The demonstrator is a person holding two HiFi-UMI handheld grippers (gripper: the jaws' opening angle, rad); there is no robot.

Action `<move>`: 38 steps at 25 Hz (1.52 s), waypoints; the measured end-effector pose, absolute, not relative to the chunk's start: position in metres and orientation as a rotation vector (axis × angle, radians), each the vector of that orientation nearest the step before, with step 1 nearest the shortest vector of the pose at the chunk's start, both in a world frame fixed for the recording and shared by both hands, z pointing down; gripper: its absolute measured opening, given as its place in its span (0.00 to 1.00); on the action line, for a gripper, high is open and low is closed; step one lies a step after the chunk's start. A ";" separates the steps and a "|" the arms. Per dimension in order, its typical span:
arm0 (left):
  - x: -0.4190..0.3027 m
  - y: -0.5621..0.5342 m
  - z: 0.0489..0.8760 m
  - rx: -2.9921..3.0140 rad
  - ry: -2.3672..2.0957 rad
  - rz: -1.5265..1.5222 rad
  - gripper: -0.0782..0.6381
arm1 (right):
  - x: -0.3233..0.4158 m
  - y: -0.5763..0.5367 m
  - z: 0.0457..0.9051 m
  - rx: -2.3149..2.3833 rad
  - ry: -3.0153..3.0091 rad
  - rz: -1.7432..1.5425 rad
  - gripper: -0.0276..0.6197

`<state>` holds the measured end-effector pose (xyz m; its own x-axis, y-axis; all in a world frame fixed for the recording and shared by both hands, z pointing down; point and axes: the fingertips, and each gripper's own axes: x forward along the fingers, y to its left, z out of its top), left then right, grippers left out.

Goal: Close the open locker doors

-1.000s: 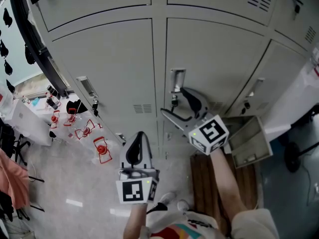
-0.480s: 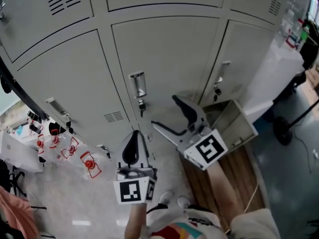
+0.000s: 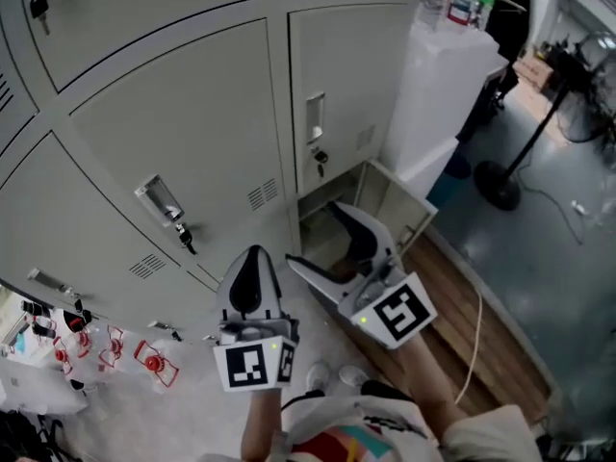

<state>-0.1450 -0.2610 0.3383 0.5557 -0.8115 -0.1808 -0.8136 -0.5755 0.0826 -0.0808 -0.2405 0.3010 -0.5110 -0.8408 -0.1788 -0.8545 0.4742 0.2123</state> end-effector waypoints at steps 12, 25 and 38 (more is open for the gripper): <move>-0.033 -0.230 0.334 -2.952 0.982 0.315 0.12 | 0.040 -0.184 0.326 -1.989 2.366 0.345 0.57; 0.056 -0.221 0.343 -2.989 0.834 0.289 0.12 | 0.158 -0.164 0.381 -2.233 2.237 0.138 0.57; 0.108 -0.241 0.375 -2.950 0.926 0.214 0.12 | 0.237 -0.204 0.472 -2.220 2.413 -0.042 0.57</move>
<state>0.1082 -0.2412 0.3754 0.8120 -0.5655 -0.1444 -0.5715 -0.8206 0.0006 0.2370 -0.2041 0.4718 -0.0784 -0.9899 0.1180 -0.9934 0.0875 0.0738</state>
